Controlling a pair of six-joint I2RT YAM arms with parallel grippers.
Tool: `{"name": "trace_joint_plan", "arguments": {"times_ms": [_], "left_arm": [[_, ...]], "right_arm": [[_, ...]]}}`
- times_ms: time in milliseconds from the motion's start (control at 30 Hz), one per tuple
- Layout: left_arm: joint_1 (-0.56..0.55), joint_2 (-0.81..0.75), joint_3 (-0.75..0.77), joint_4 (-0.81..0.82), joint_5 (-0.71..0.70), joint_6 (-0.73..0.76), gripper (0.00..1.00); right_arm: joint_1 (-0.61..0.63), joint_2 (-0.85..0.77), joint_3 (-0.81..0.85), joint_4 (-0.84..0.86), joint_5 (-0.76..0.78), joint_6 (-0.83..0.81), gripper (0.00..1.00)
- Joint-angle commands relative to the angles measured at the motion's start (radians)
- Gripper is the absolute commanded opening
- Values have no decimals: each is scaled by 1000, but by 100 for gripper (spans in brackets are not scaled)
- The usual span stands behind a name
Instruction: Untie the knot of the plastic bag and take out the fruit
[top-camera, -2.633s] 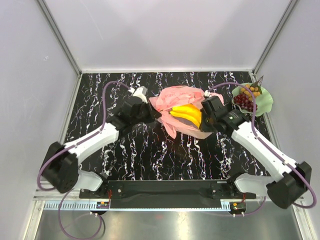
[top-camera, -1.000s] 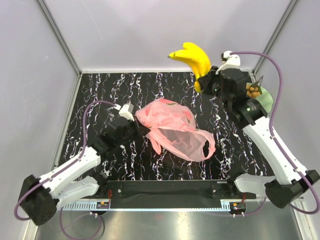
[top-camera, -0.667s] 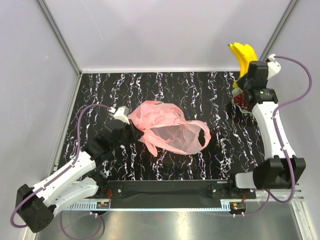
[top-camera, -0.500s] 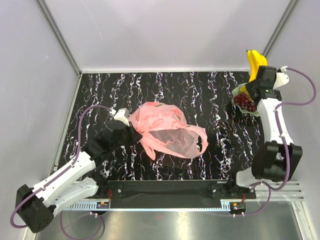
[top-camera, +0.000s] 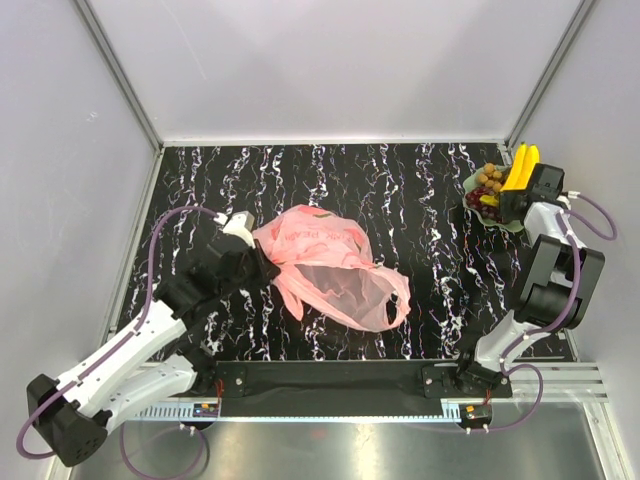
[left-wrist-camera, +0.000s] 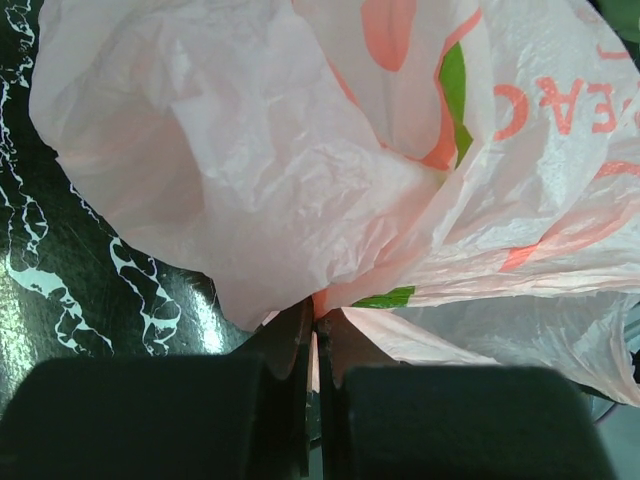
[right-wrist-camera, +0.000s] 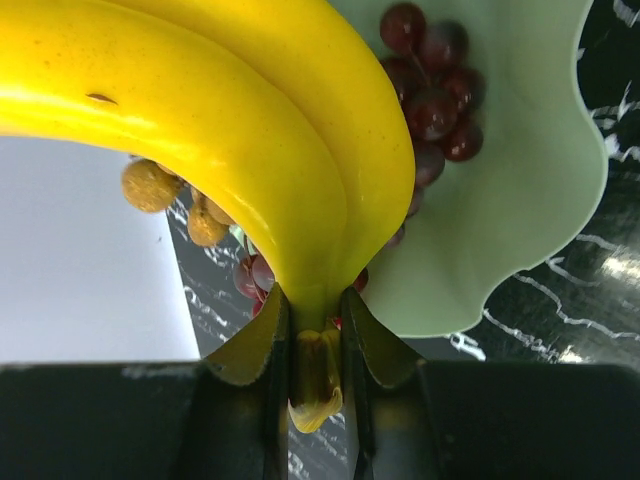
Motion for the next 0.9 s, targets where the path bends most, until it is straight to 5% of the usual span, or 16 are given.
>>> {"name": "trace_joint_plan", "arguments": {"times_ms": [0,133,433,733,800,867], "left_arm": [[2,21,42,17,9,-7,0],[1,22,30,31,18,-14,0],[2,10,8,50,19,-10,0],[2,-1,-10,80,35,-16,0],[2,-4,-15,79,35,-16,0],[2,-13,-18,79,33,-14,0]], "right_arm": [[10,-16,-12,105,-79,68,0],[5,-19,-39,121,-105,81,0],[4,-90,-70,94,-84,49,25],[-1,-150,-92,26,-62,30,88],[0,-153,-96,29,-70,32,99],[0,-156,-93,29,-79,18,100]]}}
